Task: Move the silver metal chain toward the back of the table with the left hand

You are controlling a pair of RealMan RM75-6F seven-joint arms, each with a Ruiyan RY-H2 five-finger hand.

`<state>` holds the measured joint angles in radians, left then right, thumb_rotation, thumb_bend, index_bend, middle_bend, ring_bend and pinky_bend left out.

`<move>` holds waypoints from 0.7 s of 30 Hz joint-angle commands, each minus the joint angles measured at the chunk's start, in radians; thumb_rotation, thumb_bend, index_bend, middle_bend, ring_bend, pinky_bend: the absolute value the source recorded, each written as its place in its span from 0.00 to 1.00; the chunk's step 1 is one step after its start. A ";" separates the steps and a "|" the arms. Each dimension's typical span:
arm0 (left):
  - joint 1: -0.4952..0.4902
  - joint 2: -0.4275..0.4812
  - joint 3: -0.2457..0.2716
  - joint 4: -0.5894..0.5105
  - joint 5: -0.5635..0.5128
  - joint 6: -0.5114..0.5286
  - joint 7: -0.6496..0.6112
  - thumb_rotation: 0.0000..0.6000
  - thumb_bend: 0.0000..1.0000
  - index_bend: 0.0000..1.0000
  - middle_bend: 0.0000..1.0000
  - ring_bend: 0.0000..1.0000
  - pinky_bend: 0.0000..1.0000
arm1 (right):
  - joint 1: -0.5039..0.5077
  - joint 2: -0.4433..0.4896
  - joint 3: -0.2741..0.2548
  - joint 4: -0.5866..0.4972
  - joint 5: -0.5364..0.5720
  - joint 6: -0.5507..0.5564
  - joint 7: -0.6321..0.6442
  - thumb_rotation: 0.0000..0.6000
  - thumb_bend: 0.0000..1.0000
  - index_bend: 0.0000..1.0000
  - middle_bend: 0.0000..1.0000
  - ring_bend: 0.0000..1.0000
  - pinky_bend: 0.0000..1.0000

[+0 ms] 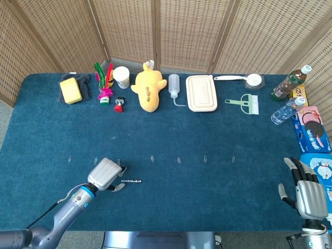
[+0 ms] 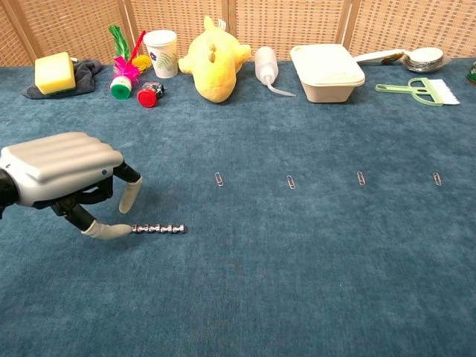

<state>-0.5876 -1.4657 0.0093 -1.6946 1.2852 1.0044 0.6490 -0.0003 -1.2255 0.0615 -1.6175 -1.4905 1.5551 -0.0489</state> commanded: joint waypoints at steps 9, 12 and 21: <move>-0.010 -0.041 -0.002 0.026 -0.026 0.003 0.027 0.81 0.46 0.53 0.94 0.91 0.85 | -0.002 -0.007 0.000 0.012 0.004 -0.004 0.010 1.00 0.44 0.13 0.15 0.15 0.17; -0.011 -0.046 -0.003 0.026 -0.025 0.009 0.031 0.84 0.46 0.53 0.94 0.91 0.85 | -0.003 -0.007 0.000 0.013 0.004 -0.004 0.011 1.00 0.44 0.13 0.15 0.15 0.17; -0.017 -0.059 0.003 0.027 -0.035 0.008 0.047 0.88 0.46 0.54 0.94 0.91 0.85 | -0.008 -0.004 0.001 0.016 0.006 -0.001 0.017 1.00 0.44 0.13 0.15 0.15 0.17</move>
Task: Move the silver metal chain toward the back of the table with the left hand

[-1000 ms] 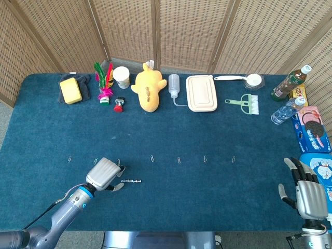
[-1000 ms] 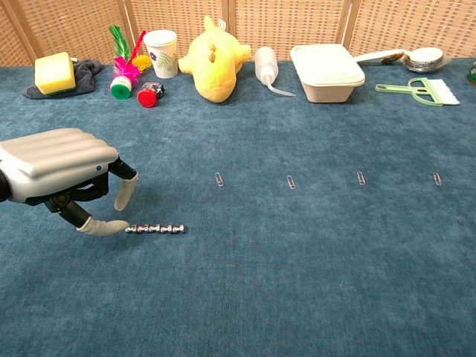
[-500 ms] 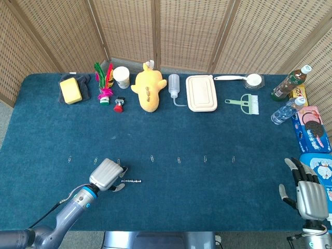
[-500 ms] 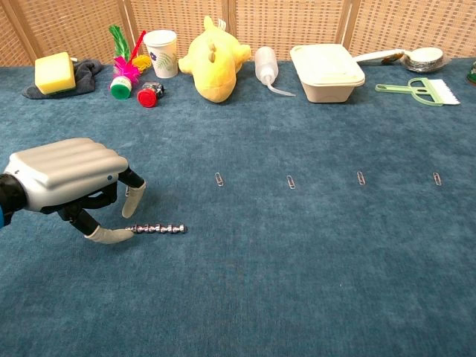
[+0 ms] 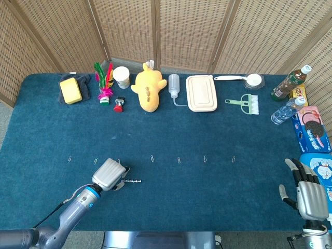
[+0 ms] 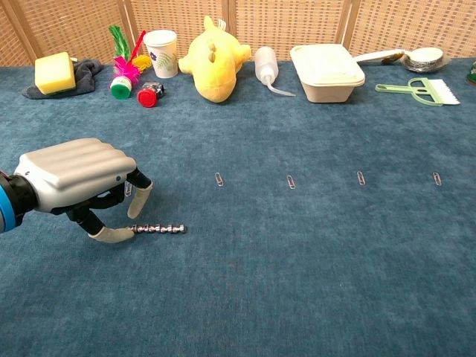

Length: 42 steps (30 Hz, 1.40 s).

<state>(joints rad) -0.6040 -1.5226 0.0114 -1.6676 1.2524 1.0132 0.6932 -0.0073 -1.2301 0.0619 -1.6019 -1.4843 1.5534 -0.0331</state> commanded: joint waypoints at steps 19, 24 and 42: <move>-0.018 -0.016 -0.002 -0.008 -0.061 -0.008 0.037 0.91 0.46 0.54 0.94 0.91 0.85 | -0.010 -0.004 -0.002 0.011 0.003 0.004 0.013 1.00 0.44 0.13 0.15 0.15 0.17; -0.021 -0.014 0.001 -0.011 -0.083 -0.011 0.052 0.95 0.46 0.54 0.94 0.91 0.85 | -0.012 -0.004 -0.003 0.014 0.004 0.003 0.016 1.00 0.44 0.13 0.15 0.15 0.17; -0.038 -0.001 0.001 -0.030 -0.132 -0.011 0.058 1.00 0.59 0.59 0.94 0.92 0.85 | -0.016 -0.008 -0.002 0.021 0.004 0.005 0.029 1.00 0.44 0.13 0.15 0.15 0.17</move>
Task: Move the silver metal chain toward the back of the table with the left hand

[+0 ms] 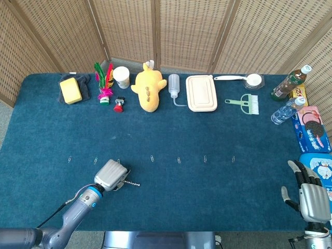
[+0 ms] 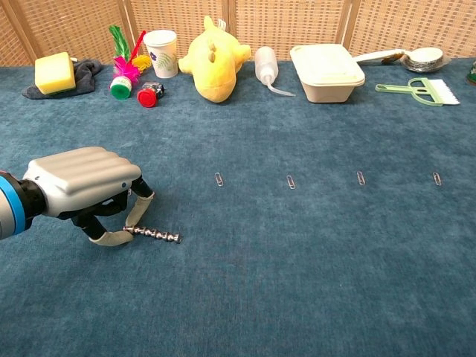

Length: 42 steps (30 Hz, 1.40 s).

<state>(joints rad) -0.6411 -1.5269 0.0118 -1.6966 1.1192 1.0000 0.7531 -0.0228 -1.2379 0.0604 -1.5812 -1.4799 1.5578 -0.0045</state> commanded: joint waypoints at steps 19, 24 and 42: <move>-0.029 0.222 -0.073 -0.080 0.138 0.056 -0.129 1.00 0.60 0.62 0.94 0.92 0.85 | 0.006 -0.019 -0.003 0.020 -0.011 -0.010 0.026 1.00 0.44 0.13 0.15 0.15 0.17; -0.026 0.298 -0.087 -0.105 0.143 0.065 -0.154 1.00 0.60 0.62 0.94 0.92 0.85 | 0.006 -0.021 -0.003 0.022 -0.014 -0.008 0.028 1.00 0.44 0.13 0.15 0.15 0.17; 0.049 0.432 -0.027 -0.050 0.105 0.061 -0.214 1.00 0.60 0.62 0.94 0.92 0.85 | 0.030 -0.036 -0.002 0.012 -0.023 -0.037 0.010 1.00 0.44 0.13 0.15 0.15 0.17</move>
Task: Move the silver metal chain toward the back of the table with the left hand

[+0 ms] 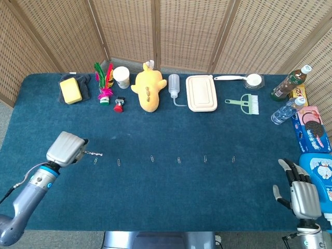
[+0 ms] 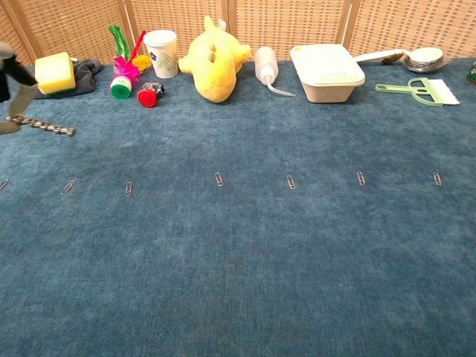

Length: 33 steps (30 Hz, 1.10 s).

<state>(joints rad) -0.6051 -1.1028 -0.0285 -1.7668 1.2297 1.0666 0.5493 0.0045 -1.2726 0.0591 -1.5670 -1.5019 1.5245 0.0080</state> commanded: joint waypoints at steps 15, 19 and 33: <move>0.021 -0.076 0.037 0.150 -0.076 -0.088 -0.026 1.00 0.60 0.62 0.94 0.91 0.85 | 0.005 0.002 -0.001 -0.017 0.002 -0.001 -0.022 1.00 0.44 0.13 0.15 0.15 0.17; 0.009 -0.093 0.040 0.159 -0.092 -0.115 -0.008 1.00 0.60 0.62 0.94 0.91 0.85 | -0.002 0.009 -0.003 -0.026 0.006 0.005 -0.029 1.00 0.44 0.12 0.15 0.15 0.17; -0.014 -0.123 0.039 0.189 -0.137 -0.141 0.033 1.00 0.60 0.62 0.94 0.91 0.85 | -0.006 0.008 -0.002 -0.031 0.008 0.011 -0.038 1.00 0.44 0.12 0.15 0.15 0.17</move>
<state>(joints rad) -0.6177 -1.2240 0.0106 -1.5804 1.0956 0.9268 0.5816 -0.0012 -1.2645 0.0572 -1.5980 -1.4934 1.5360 -0.0295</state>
